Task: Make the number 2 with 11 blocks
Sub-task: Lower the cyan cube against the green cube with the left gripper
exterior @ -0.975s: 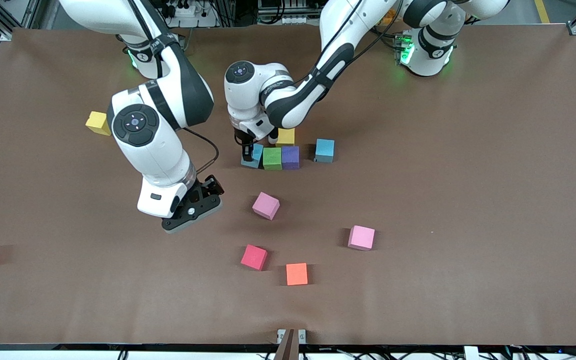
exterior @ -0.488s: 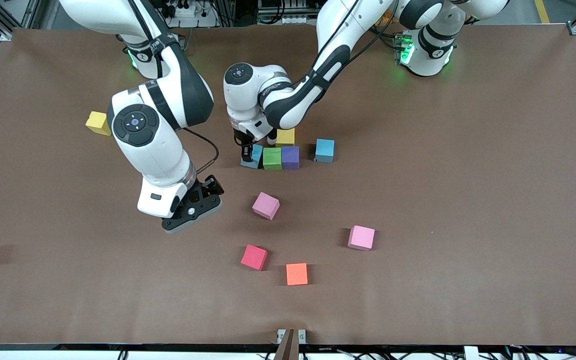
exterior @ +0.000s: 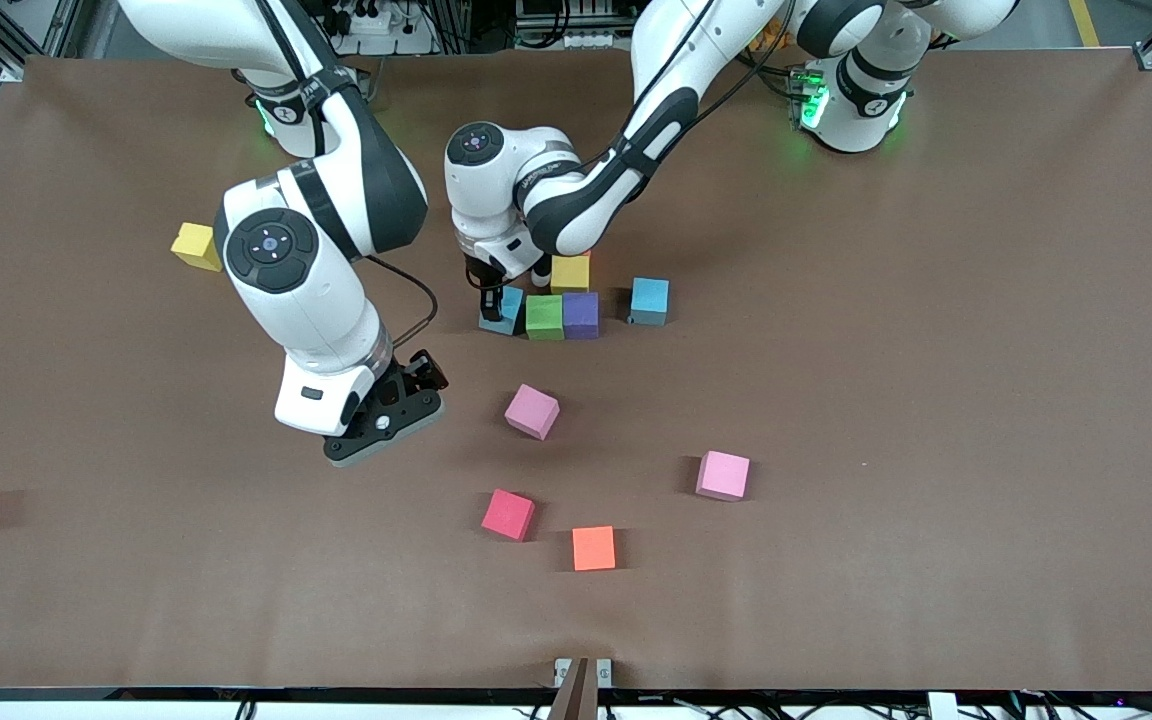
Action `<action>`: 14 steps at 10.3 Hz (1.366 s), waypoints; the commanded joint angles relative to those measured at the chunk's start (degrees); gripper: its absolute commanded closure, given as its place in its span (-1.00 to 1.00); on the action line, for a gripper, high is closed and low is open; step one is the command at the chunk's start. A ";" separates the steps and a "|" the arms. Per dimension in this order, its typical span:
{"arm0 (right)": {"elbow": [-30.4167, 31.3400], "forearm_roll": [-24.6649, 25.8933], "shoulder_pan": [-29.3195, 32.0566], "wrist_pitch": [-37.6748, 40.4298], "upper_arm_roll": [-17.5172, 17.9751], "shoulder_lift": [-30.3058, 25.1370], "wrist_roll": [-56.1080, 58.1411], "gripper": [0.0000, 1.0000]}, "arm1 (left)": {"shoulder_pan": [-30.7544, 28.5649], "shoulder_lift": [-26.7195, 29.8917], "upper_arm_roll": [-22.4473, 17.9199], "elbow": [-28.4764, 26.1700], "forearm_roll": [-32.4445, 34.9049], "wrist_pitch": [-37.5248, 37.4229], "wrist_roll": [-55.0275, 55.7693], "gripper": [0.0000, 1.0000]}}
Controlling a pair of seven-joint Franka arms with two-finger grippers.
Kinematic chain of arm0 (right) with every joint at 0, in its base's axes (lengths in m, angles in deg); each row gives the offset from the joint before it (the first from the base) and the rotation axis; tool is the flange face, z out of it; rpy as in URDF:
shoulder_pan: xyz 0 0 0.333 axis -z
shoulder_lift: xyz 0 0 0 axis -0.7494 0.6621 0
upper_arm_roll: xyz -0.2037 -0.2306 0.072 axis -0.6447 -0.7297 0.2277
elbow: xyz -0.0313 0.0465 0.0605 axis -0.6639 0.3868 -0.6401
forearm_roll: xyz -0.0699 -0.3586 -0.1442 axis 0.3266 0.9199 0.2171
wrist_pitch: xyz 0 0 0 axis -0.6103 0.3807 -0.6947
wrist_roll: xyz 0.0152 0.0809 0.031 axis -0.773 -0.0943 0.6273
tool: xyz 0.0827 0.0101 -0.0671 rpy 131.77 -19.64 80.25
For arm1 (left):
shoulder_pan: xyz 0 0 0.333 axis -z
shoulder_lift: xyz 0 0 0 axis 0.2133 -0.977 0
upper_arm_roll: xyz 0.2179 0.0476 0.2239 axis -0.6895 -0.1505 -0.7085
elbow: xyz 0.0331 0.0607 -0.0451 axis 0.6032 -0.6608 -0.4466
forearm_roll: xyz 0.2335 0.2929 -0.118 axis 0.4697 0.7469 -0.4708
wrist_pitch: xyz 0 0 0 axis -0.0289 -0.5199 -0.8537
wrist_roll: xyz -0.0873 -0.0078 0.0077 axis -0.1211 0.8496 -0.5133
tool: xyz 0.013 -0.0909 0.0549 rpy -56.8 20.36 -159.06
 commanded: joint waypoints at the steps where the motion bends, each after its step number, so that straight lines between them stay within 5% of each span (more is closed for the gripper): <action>1: -1.18 0.99 0.66 0.46 0.66 0.61 0.27 -1.00 | 1.68 -0.57 -1.14 0.95 1.28 -0.45 14.85 1.00; 2: -1.27 0.91 0.66 0.46 0.66 0.61 0.27 -1.00 | 1.68 -0.57 -1.23 0.86 1.28 -0.45 14.85 1.00; 3: -1.18 0.99 0.66 0.46 0.66 0.61 0.27 -1.00 | 1.68 -0.57 -1.58 0.86 1.28 -0.45 14.85 0.79; 4: -1.18 0.91 0.66 0.46 0.66 0.52 0.27 -1.00 | 1.68 -0.57 -1.76 0.86 1.37 -0.45 14.85 -0.48; 14: -1.27 0.47 0.66 0.46 0.66 0.43 7.39 -1.00 | 1.68 1.62 -1.50 1.22 1.02 -6.07 14.76 -0.50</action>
